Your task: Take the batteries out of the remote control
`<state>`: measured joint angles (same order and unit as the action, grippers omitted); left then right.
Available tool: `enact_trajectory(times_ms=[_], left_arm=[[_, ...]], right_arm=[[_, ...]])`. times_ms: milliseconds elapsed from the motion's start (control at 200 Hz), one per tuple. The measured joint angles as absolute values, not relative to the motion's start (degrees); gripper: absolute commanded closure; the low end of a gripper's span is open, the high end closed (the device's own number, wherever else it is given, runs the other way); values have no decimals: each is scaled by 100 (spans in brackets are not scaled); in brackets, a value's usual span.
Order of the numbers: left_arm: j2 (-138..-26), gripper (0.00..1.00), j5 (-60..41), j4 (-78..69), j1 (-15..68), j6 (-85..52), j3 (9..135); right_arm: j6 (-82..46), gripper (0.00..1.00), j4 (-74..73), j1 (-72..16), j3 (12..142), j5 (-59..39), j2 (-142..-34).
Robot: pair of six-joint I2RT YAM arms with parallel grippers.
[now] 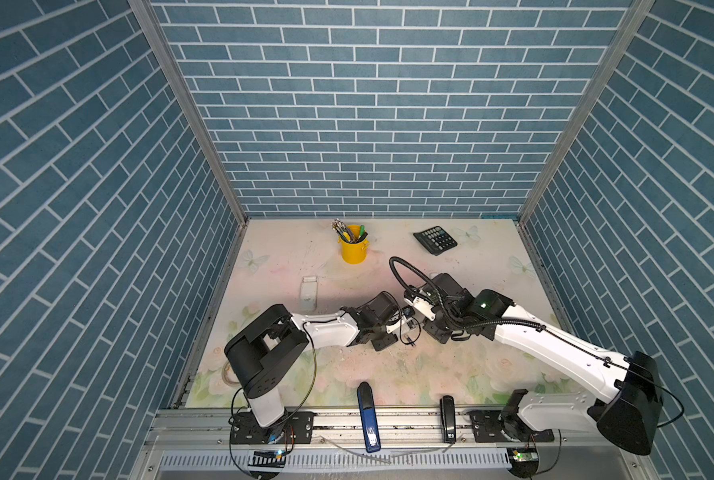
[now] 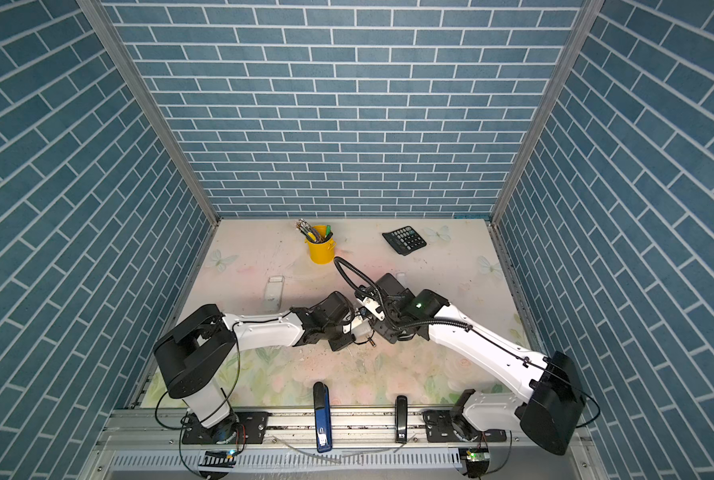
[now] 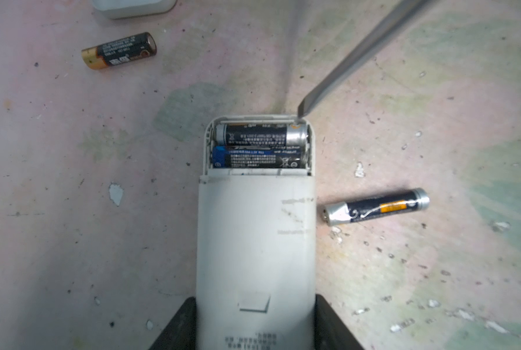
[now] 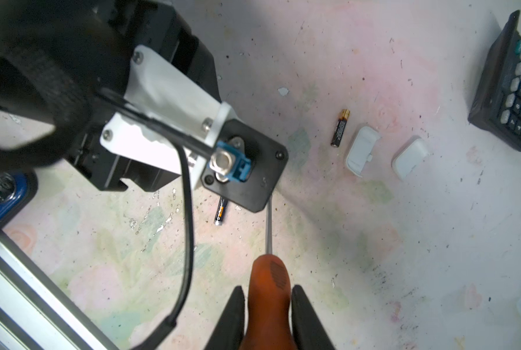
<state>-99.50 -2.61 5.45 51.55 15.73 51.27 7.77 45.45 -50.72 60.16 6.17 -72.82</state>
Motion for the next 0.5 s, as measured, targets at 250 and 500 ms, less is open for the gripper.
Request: enact_trajectory(times_ms=[250, 500], left_arm=[[-9972, 89, -263, 539, 5166, 1573, 5148], [-9974, 90, -263, 539, 5166, 1573, 5151]], right_arm=[[777, 100, 4609, -5072, 6016, 576, -7282], [777, 100, 4602, -5072, 6016, 497, -7284]])
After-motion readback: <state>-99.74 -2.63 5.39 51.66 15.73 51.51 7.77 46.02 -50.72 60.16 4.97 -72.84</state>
